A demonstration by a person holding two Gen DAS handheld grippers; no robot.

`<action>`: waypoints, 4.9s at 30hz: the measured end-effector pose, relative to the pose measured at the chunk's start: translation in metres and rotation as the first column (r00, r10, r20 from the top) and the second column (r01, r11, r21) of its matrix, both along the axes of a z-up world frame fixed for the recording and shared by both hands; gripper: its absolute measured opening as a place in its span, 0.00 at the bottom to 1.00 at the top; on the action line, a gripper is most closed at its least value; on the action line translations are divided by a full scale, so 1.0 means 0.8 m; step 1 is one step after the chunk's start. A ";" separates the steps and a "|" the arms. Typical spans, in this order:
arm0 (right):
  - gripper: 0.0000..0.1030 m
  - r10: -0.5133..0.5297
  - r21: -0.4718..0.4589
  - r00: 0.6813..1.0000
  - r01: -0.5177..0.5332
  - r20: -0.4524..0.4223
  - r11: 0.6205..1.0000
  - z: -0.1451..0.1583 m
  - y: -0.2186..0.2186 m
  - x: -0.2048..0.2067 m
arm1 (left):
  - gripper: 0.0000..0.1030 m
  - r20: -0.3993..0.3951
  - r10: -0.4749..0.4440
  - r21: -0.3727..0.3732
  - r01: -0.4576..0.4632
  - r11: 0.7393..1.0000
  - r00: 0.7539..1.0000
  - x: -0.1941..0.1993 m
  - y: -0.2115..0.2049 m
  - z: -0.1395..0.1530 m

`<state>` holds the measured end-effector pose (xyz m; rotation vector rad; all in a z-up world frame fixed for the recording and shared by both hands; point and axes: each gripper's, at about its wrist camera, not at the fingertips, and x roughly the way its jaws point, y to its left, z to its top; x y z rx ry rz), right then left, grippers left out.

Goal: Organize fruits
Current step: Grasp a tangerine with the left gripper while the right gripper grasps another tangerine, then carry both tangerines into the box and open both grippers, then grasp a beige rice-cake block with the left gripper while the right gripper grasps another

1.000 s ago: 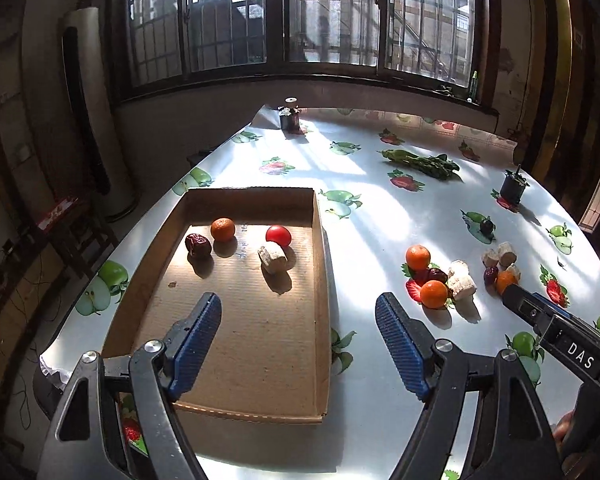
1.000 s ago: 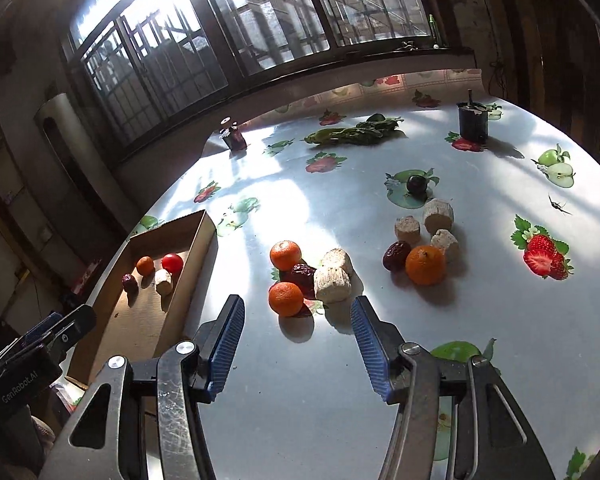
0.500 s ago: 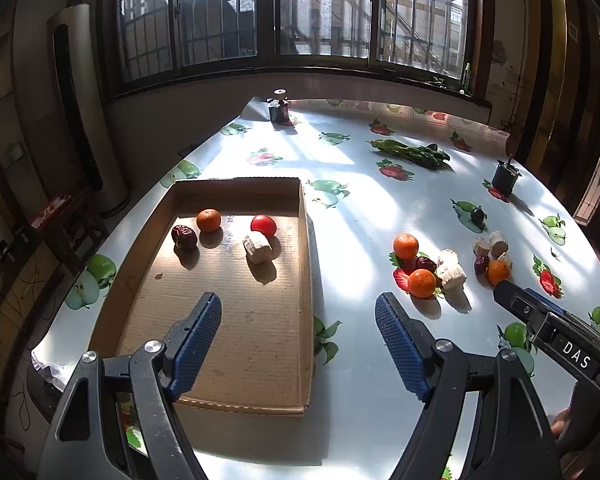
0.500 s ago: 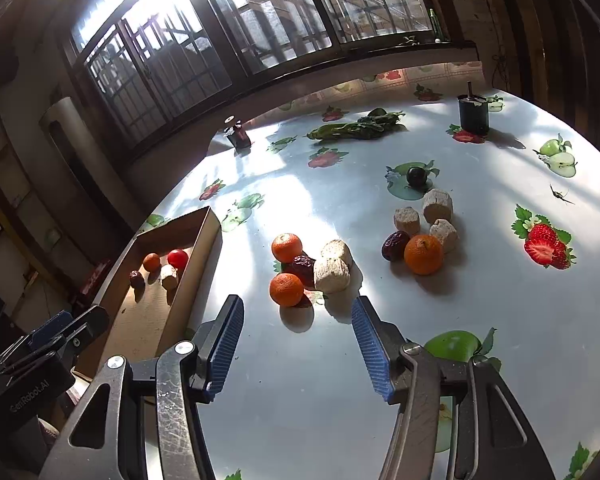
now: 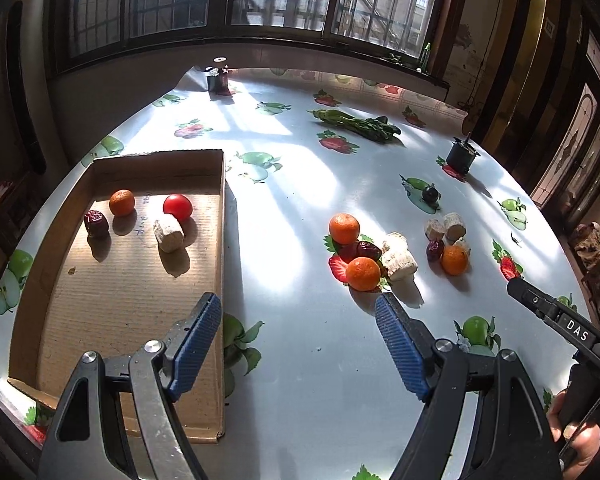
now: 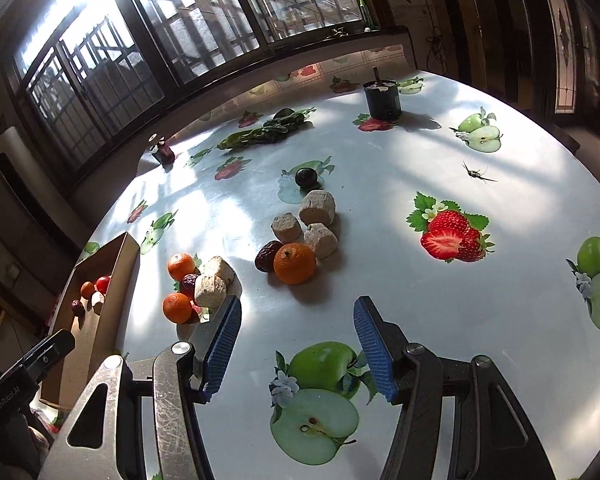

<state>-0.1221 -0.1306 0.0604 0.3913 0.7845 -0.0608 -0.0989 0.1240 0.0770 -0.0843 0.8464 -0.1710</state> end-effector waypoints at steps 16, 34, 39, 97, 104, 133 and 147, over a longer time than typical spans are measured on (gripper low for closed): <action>0.61 0.100 0.002 0.988 -0.101 -0.117 0.995 -0.005 -0.048 0.082 | 0.76 -0.050 -0.119 -0.013 0.119 0.993 0.992 0.056 -0.046 -0.023; 0.56 0.201 -0.030 0.963 -0.209 -0.179 0.977 -0.050 0.003 0.127 | 0.38 -0.107 -0.185 0.034 0.189 0.981 0.977 0.097 -0.083 -0.076; 0.47 0.218 -0.080 0.960 -0.234 -0.175 0.969 -0.051 0.020 0.130 | 0.32 -0.098 -0.187 0.075 0.195 0.978 0.977 0.094 -0.092 -0.082; 0.41 0.643 -0.020 0.758 -0.649 -0.110 0.761 -0.011 0.372 0.161 | 0.46 -0.149 0.295 -0.023 -0.301 0.953 0.944 0.084 0.254 -0.013; 0.67 0.531 -0.024 0.845 -0.531 0.067 0.847 0.040 0.283 0.081 | 0.77 0.052 0.292 -0.061 -0.289 0.955 0.955 0.000 0.200 0.048; 0.67 0.167 0.082 0.982 -0.174 0.093 0.981 0.018 0.075 0.003 | 0.77 0.158 0.143 0.129 -0.164 0.978 0.977 -0.057 0.030 0.042; 0.67 0.173 0.090 0.984 -0.176 0.040 0.980 -0.002 0.077 0.019 | 0.77 0.118 0.126 0.148 -0.143 0.979 0.985 -0.040 0.023 0.024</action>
